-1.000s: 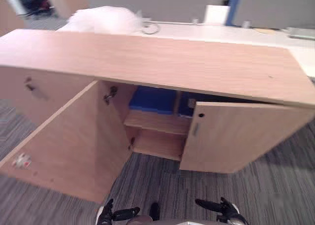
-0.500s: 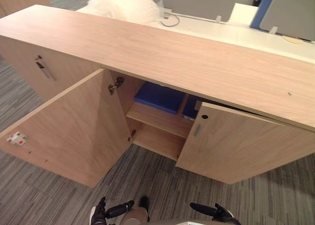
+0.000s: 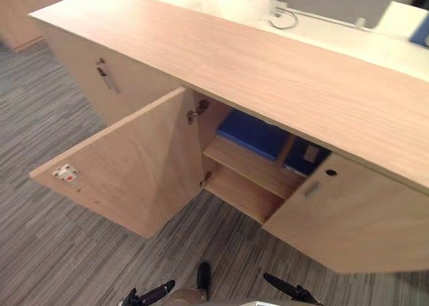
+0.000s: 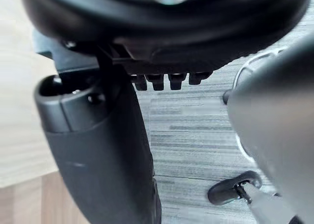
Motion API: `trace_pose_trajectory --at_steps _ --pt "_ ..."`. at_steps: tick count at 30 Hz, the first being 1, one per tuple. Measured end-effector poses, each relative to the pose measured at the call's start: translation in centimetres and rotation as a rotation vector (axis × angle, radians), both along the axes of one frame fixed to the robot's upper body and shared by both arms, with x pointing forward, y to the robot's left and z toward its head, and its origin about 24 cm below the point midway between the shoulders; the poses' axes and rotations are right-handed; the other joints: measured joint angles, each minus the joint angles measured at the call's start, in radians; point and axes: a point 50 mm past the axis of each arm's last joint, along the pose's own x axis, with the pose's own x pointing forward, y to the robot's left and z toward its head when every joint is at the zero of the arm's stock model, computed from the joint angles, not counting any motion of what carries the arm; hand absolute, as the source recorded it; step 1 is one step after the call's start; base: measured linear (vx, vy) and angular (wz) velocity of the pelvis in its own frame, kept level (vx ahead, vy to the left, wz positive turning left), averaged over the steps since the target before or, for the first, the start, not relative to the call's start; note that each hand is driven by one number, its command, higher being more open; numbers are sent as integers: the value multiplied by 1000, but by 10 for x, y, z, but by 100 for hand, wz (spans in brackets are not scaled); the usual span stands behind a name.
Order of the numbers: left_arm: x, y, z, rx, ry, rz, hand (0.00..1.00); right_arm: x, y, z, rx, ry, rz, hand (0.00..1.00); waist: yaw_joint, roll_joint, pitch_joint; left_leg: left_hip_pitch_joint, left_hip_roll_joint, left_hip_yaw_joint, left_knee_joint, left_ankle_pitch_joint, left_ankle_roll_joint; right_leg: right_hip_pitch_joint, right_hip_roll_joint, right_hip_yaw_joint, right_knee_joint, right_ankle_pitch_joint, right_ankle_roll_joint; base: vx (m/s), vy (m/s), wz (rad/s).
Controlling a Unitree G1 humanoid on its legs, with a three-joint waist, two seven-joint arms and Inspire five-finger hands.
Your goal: Walk over to the cabinet, pick up the folder, carry it to the office cabinet, place the folder inside the office cabinet, then close the office cabinet door
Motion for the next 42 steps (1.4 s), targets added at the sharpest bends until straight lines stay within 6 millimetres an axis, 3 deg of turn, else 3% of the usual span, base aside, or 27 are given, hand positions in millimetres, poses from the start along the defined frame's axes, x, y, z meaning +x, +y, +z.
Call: trace_pose_trajectory --at_steps 6,12,17,20,24,26,32,38,42 --pt "-16 -5 -3 -83 -25 215 100 8 3 1 19 -22 34 100 -1 7 -17 25 18 1 -1 -17 -26 13 12 24 16 16 -9 31 -20 -2" --pt "-32 -13 -8 -147 -28 444 100 -11 -5 -2 14 32 25 100 -2 28 -39 22 28 19 -2 -30 -36 19 21 24 -11 16 -8 -17 -16 -9" --pt "-39 1 -4 -120 -56 574 100 -20 -10 -3 17 52 -2 100 -4 24 -43 20 40 35 -2 -31 -37 17 28 28 -18 17 -7 -14 -8 -7" --pt "-29 16 3 -66 -118 571 100 -24 -12 -4 21 59 -34 100 -4 26 -48 20 41 36 -2 -32 -38 17 29 31 -20 17 -7 2 1 -1" --pt "-5 50 21 41 -222 538 100 -25 -9 -4 27 58 -34 100 -4 25 -55 21 42 40 -2 -37 -39 16 29 43 -20 17 -7 14 7 -3" --pt "16 75 37 116 -292 491 100 -24 -9 -4 30 55 -30 100 -3 24 -56 23 42 43 -2 -41 -40 15 28 50 -20 17 -7 33 13 -5" --pt "54 118 74 279 -399 381 100 -21 -8 -3 25 47 18 100 0 24 -60 36 42 49 -1 -49 -44 16 26 71 -17 17 -7 46 7 -5" --pt "76 134 94 464 -319 153 100 -21 -7 -3 25 48 64 100 3 26 -74 61 49 62 0 -53 -42 29 30 89 -10 18 -7 74 -18 -6" --pt "82 149 103 508 -285 115 100 -21 -8 -3 27 45 72 100 5 35 -79 69 64 73 2 -54 -42 30 43 107 -9 21 -6 44 -51 -10"
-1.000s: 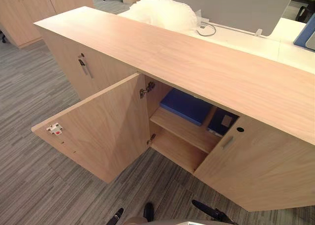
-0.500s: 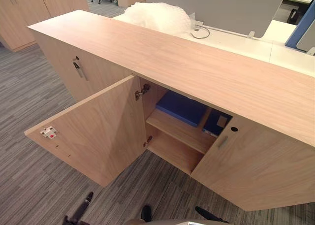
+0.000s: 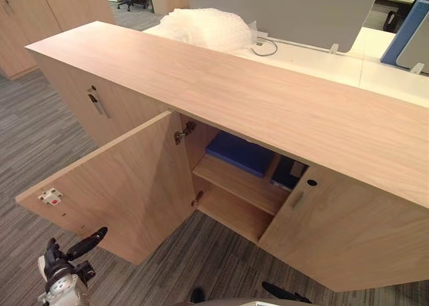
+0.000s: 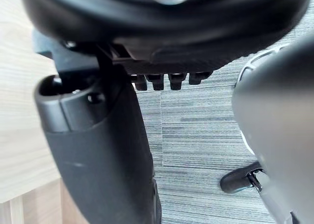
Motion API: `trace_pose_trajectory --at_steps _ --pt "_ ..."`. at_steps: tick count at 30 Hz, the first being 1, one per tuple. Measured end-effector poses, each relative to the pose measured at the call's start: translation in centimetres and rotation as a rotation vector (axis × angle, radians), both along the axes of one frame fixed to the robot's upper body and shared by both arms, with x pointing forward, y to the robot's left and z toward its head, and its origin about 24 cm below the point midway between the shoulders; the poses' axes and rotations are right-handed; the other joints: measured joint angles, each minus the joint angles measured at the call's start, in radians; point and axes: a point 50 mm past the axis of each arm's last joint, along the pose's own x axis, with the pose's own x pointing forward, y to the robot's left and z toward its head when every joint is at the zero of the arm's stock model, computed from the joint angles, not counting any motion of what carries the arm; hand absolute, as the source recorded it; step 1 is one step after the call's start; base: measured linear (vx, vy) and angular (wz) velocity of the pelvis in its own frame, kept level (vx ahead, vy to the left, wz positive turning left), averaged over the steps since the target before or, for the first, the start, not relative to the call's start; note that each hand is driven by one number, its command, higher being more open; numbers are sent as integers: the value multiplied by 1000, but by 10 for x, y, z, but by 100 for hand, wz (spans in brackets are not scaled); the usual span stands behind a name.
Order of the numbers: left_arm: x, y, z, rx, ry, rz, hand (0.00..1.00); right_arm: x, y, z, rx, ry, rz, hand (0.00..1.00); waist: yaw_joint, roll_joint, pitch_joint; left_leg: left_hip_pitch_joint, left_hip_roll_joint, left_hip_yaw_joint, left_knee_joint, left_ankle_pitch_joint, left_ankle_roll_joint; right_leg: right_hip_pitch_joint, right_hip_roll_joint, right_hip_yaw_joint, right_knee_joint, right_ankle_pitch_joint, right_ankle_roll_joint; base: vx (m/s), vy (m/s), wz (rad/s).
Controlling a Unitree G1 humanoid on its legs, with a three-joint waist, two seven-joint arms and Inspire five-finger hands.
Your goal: Walk over to the cabinet, pick up the folder, carry it to the office cabinet, place the folder inside the office cabinet, then close the office cabinet door
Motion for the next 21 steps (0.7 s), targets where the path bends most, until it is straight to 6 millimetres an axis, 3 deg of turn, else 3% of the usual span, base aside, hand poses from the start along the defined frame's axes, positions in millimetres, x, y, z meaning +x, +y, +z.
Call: trace_pose_trajectory --at_steps 6,11,21 --pt "5 25 16 36 20 9 100 -7 -9 0 -17 12 -27 100 4 37 -18 9 29 22 -2 1 -12 -4 21 24 -1 14 -2 7 -44 -13" --pt "12 29 21 40 20 -4 100 -12 -20 2 -37 17 -54 100 5 66 -24 9 38 38 -3 0 -23 -11 22 29 -2 14 -2 -26 -29 -10" --pt "15 32 24 100 117 -81 100 -36 -26 0 -42 64 -124 100 22 54 -29 9 36 54 -3 -7 -30 -17 19 42 -2 14 -2 -6 -4 -5"
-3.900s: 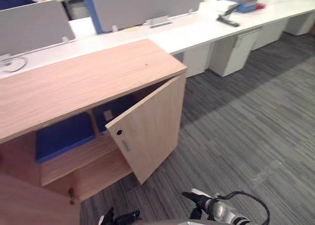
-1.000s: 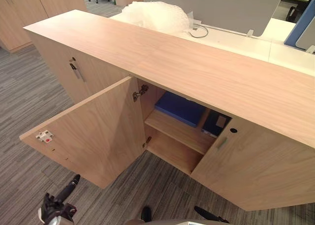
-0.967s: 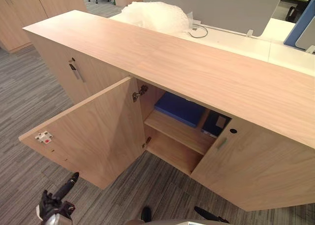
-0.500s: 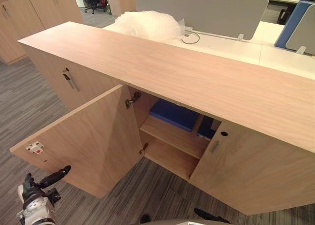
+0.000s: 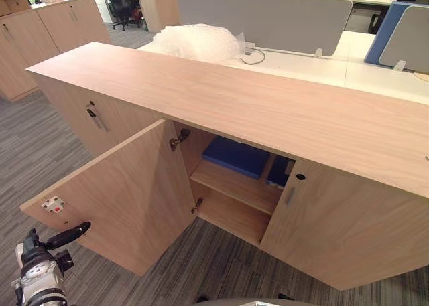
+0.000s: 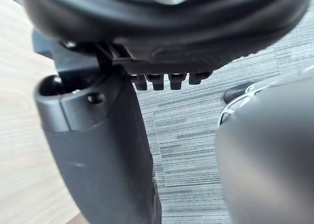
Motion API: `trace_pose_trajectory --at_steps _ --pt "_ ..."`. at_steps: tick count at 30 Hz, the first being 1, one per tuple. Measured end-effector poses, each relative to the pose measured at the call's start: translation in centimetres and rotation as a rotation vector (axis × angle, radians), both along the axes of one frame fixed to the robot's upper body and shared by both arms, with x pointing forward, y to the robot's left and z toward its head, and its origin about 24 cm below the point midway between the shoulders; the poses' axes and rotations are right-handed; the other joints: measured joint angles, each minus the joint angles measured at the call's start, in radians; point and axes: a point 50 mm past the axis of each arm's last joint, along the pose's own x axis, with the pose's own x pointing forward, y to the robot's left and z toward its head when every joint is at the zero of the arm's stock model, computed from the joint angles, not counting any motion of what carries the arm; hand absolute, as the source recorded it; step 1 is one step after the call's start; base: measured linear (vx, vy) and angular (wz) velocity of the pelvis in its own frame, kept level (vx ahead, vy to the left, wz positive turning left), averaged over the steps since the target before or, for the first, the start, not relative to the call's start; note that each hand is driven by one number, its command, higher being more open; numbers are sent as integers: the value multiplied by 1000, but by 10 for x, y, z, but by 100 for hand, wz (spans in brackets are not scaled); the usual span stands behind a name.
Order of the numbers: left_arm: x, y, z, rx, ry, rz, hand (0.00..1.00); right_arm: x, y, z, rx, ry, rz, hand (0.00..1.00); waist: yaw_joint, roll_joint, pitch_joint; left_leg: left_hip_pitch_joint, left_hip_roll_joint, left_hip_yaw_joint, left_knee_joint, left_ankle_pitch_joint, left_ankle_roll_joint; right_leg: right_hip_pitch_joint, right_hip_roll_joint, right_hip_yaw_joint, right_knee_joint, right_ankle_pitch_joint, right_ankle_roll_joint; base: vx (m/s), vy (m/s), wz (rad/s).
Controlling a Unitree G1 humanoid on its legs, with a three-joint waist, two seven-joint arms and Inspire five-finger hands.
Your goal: Walk over to the cabinet, pick up the folder, carry it to the office cabinet, place the folder inside the office cabinet, then close the office cabinet door
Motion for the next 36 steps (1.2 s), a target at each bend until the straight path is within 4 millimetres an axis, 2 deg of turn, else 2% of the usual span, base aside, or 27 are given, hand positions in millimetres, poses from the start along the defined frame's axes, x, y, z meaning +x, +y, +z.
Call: trace_pose_trajectory --at_steps 2,4,7,10,12,14,15,16,17,18,20,22,24,26,28,30,32,33,36 --pt "12 -14 -2 101 136 -193 100 -3 0 0 0 6 2 100 11 -4 1 0 -1 -2 0 3 4 0 0 5 0 -1 -1 0 0 0" --pt "16 -23 -5 144 189 -281 100 -2 0 0 1 6 11 100 14 -7 0 -1 -1 -4 0 3 4 0 0 5 0 -1 -1 11 -11 2" --pt "9 -33 -9 237 298 -434 100 -1 -1 0 -6 7 39 100 27 -12 0 -1 -6 -11 0 4 5 2 -2 4 3 -1 -1 26 -19 10" --pt "0 -52 -26 284 455 -645 100 7 -6 2 -30 8 131 100 29 1 3 -8 -14 -30 0 10 11 2 -7 0 7 -1 0 20 -10 20" --pt "-6 -59 -32 415 653 -881 100 13 -4 2 -33 2 185 100 30 1 3 -14 -16 -37 0 14 11 2 -11 -4 7 -3 4 9 -13 16" --pt "-12 -70 -38 601 967 -1340 100 26 0 3 -42 -16 270 100 28 0 4 -21 -18 -40 0 19 12 -1 -15 -19 6 -4 31 -4 -10 3" --pt "-15 -77 -42 632 1019 -1472 100 30 1 3 -44 -25 285 100 26 0 5 -23 -19 -38 0 19 12 -2 -16 -20 3 -4 33 -29 -17 -6" --pt "-19 -98 -49 655 1029 -1680 100 37 2 4 -50 -47 312 100 20 2 9 -27 -21 -35 0 20 11 -5 -17 -20 -1 -4 41 -44 0 -10" --pt "-19 -126 -54 663 937 -1851 100 42 4 5 -56 -65 334 100 18 0 16 -34 -23 -31 0 23 12 -11 -21 -20 -6 -5 44 -55 10 -12" --pt "-19 -142 -55 661 864 -1922 100 44 5 5 -57 -70 349 100 15 -3 18 -40 -24 -28 0 25 12 -17 -23 -20 -9 -6 47 -87 34 -12" --pt "-8 -200 -45 703 513 -2089 100 50 10 5 -49 -83 375 100 -2 -25 38 -49 -29 -25 0 37 15 -16 -27 -20 -32 -10 54 -103 31 -11" --pt "2 -215 -32 809 401 -2137 100 50 11 5 -49 -81 388 100 -22 -38 31 -49 -28 -18 0 43 18 -14 -25 -21 -43 -13 58 -79 -2 -15" --pt "18 -216 -18 909 321 -2100 100 45 7 5 -64 -73 384 100 -37 -36 29 -47 -28 -11 0 47 19 -15 -23 -20 -45 -25 55 -81 -20 -12" --pt "34 -221 5 1030 210 -2057 100 38 3 5 -76 -53 378 100 -36 -34 30 -55 -33 -8 0 54 17 -15 -27 -23 -57 -42 53 -73 -14 -3" --pt "45 -238 33 1150 16 -2027 100 31 1 4 -84 -32 372 100 -41 -27 34 -68 -45 -8 0 64 20 -14 -36 -32 -78 -75 63 -69 -13 3" --pt "45 -259 47 1172 -130 -2024 100 26 -5 5 -96 -19 369 100 -55 -13 39 -73 -44 -19 0 75 20 -14 -36 -44 -82 -81 64 -57 -1 14" --pt "41 -279 61 1180 -283 -2027 100 21 -5 4 -97 -4 364 100 -57 -9 37 -71 -42 -26 0 79 16 -7 -32 -52 -84 -82 66 -16 -4 15" --pt "40 -294 71 1179 -398 -2023 100 19 -4 3 -96 4 360 100 -57 -16 39 -66 -42 -35 0 82 15 5 -29 -62 -90 -82 68 22 -34 13" --pt "40 -305 75 1161 -478 -2014 100 22 1 3 -90 -3 358 100 -58 -35 37 -66 -43 -40 0 83 15 10 -28 -69 -90 -84 71 47 -38 8"
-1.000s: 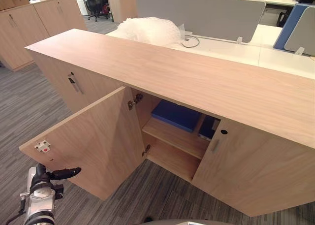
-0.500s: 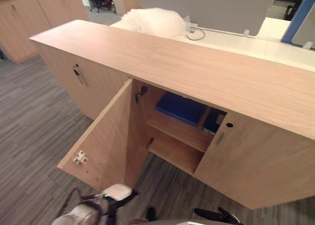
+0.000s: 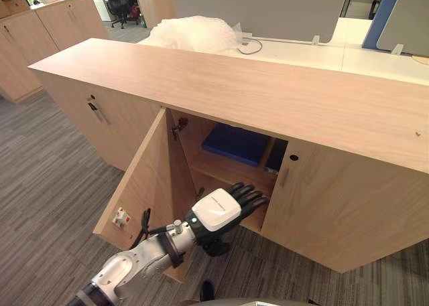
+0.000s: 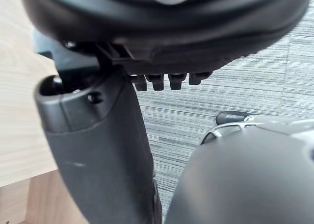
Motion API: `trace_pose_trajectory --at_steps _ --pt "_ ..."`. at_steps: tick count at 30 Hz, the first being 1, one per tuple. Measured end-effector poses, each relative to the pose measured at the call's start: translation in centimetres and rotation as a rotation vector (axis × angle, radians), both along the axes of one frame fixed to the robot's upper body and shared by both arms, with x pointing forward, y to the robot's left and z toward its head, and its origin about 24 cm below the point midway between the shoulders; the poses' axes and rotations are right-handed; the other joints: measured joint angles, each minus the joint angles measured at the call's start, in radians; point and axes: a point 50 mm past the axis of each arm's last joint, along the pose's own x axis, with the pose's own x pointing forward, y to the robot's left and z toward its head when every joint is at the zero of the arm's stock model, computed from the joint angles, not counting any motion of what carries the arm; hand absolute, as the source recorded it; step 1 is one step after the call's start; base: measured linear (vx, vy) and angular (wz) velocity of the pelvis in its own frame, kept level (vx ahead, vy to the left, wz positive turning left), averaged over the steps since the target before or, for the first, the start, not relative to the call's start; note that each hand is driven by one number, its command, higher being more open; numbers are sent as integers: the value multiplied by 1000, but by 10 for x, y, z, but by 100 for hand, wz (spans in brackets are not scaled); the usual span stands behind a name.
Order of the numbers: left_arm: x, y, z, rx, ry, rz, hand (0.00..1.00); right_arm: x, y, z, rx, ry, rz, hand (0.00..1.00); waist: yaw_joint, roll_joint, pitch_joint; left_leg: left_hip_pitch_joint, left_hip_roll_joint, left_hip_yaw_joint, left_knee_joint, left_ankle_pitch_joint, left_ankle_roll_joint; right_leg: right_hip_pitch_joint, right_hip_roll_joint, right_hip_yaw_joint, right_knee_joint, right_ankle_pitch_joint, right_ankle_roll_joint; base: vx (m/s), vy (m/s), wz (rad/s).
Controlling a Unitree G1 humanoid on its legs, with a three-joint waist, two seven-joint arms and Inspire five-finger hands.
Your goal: Walk over to the cabinet, pick up the folder, carry it to the office cabinet, place the folder inside the office cabinet, then close the office cabinet door
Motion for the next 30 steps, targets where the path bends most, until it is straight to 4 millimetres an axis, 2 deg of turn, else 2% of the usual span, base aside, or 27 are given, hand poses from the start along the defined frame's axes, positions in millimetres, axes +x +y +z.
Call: trace_pose_trajectory --at_steps 3,7,10,13,14,18,20,22,23,25,26,27,29,30 --pt "1 2 -6 15 24 16 100 4 6 -1 12 -8 -1 100 0 -22 1 1 0 -6 0 0 0 2 3 -3 6 0 1 60 -34 7" --pt "-6 5 -31 55 132 47 100 10 10 -1 27 -11 -4 100 -3 -37 7 6 4 -14 0 -1 -1 3 9 -9 23 0 0 32 -19 9" --pt "-18 -5 -49 54 232 33 100 9 9 -2 31 -10 -49 100 -3 -32 8 8 6 -17 0 -2 -3 6 11 -11 23 1 0 -11 1 -1" --pt "-31 -18 -61 39 321 9 100 6 8 -2 31 -5 -79 100 -17 -26 9 8 14 -17 0 -4 -5 6 14 -11 23 1 0 -51 9 -3" --pt "-35 -23 -63 27 345 -7 100 5 7 -2 26 -1 -87 100 -23 -22 10 8 17 -17 0 -8 -14 6 16 -11 22 1 0 -64 16 -2" --pt "-41 -38 -65 -32 413 -24 100 -5 4 -3 13 20 -124 100 -28 -11 13 5 19 -17 0 -6 -16 8 20 -12 7 0 -1 -61 10 -1" --pt "-45 -44 -66 -82 497 -23 100 -13 3 -3 8 38 -133 100 -28 -10 13 3 17 -18 0 -4 -17 10 19 -17 0 -1 -1 -23 5 1" --pt "-50 -47 -69 -166 680 9 100 -20 3 -4 10 60 -148 100 -28 -11 13 1 11 -22 0 5 -12 10 14 -23 -1 -4 3 2 7 9" --pt "-54 -47 -72 -231 816 38 100 -20 4 -4 13 61 -158 100 -30 -14 13 -5 3 -32 0 6 -10 10 11 -33 0 -5 6 36 1 18" --pt "-59 -44 -76 -287 918 79 100 -20 6 -4 18 66 -158 100 -29 -19 12 -10 -6 -45 0 11 -4 12 7 -46 3 -7 10 52 -3 26" --pt "-64 -37 -82 -372 1022 168 100 -17 7 -4 27 62 -153 100 -28 -24 14 -11 -10 -53 0 12 -2 13 4 -58 10 -8 12 50 -7 23" --pt "-64 -35 -83 -388 1038 189 100 -16 7 -4 27 61 -152 100 -28 -24 14 -11 -11 -54 0 12 -2 13 4 -59 11 -8 12 48 -9 17" --pt "-65 -13 -96 -591 1200 414 100 -11 8 -4 41 54 -142 100 -18 -31 17 -11 -12 -67 0 12 -2 15 6 -67 20 -7 12 24 -10 15" --pt "-65 -8 -100 -625 1223 467 100 -10 9 -4 42 56 -141 100 -17 -33 17 -11 -12 -68 0 12 -2 16 6 -69 21 -7 12 13 -4 14"
